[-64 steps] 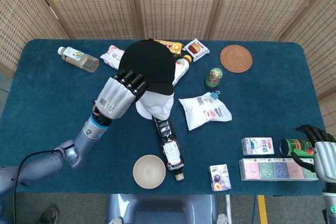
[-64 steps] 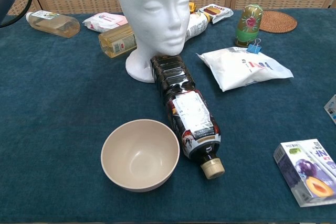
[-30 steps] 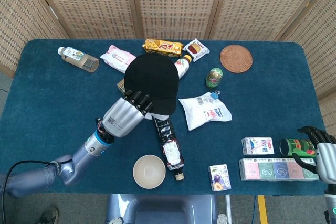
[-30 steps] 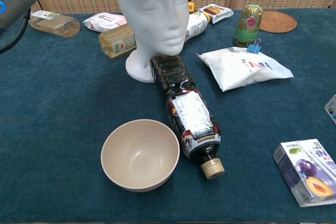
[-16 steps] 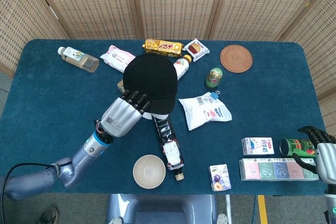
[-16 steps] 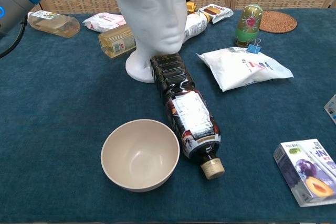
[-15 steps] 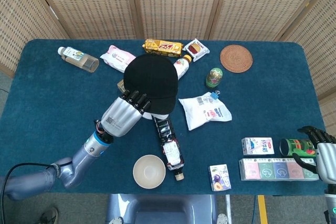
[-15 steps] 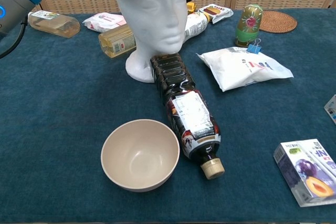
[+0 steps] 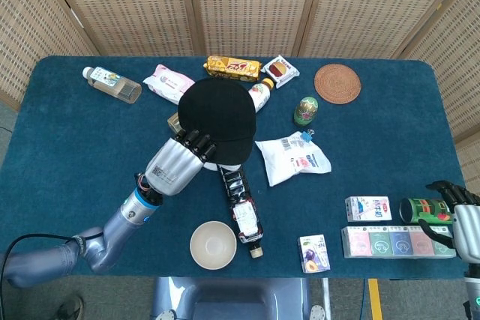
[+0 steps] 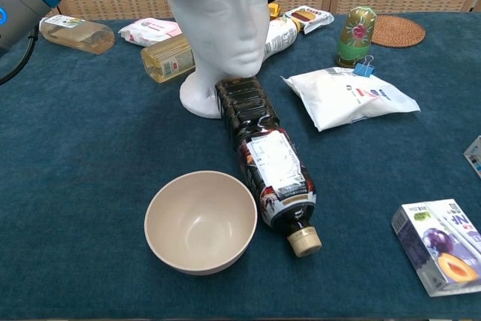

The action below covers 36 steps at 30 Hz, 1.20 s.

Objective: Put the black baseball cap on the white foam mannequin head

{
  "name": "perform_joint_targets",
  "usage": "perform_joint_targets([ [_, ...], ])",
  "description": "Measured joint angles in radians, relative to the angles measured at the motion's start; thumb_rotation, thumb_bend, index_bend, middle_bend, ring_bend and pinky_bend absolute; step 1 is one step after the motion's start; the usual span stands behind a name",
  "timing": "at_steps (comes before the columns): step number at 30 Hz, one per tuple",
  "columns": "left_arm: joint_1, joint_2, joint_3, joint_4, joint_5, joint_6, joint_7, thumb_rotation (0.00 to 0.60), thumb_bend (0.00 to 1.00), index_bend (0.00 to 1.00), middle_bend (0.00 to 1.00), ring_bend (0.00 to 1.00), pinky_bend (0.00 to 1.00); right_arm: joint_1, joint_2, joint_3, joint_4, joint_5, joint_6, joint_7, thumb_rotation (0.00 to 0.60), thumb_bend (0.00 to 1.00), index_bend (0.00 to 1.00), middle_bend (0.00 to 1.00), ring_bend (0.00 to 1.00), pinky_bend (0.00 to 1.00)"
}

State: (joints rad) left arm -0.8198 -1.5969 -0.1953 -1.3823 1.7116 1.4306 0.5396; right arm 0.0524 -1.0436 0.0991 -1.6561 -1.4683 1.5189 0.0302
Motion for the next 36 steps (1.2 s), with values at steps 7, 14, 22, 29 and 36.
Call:
perform_joint_targets([
  [7, 0.007, 0.013, -0.01, -0.039, -0.026, -0.023, 0.021, 0.6, 0.4, 0.5, 0.43, 0.44, 0.73, -0.001, 0.001, 0.001, -0.001, -0.002, 0.003, 0.002, 0.6, 0.23, 0.29, 0.28, 0.28, 0.32],
  [14, 0.014, 0.028, -0.025, -0.077, -0.049, -0.038, 0.033, 0.6, 0.38, 0.38, 0.34, 0.33, 0.68, -0.003, 0.002, 0.001, -0.003, -0.002, 0.005, 0.003, 0.6, 0.24, 0.29, 0.28, 0.28, 0.32],
  [22, 0.029, 0.053, -0.031, -0.141, -0.099, -0.073, 0.067, 0.6, 0.33, 0.21, 0.22, 0.2, 0.59, -0.002, 0.002, 0.002, -0.005, -0.006, 0.008, 0.003, 0.6, 0.24, 0.29, 0.28, 0.28, 0.32],
  [29, 0.037, 0.062, -0.039, -0.155, -0.11, -0.076, 0.072, 0.6, 0.32, 0.17, 0.2, 0.18, 0.56, -0.001, 0.003, 0.004, -0.008, -0.006, 0.008, 0.001, 0.6, 0.23, 0.29, 0.28, 0.28, 0.32],
  [36, 0.053, 0.091, -0.034, -0.204, -0.141, -0.096, 0.096, 0.6, 0.25, 0.08, 0.13, 0.11, 0.49, 0.001, 0.003, 0.005, -0.01, -0.007, 0.006, 0.001, 0.6, 0.23, 0.29, 0.28, 0.28, 0.32],
])
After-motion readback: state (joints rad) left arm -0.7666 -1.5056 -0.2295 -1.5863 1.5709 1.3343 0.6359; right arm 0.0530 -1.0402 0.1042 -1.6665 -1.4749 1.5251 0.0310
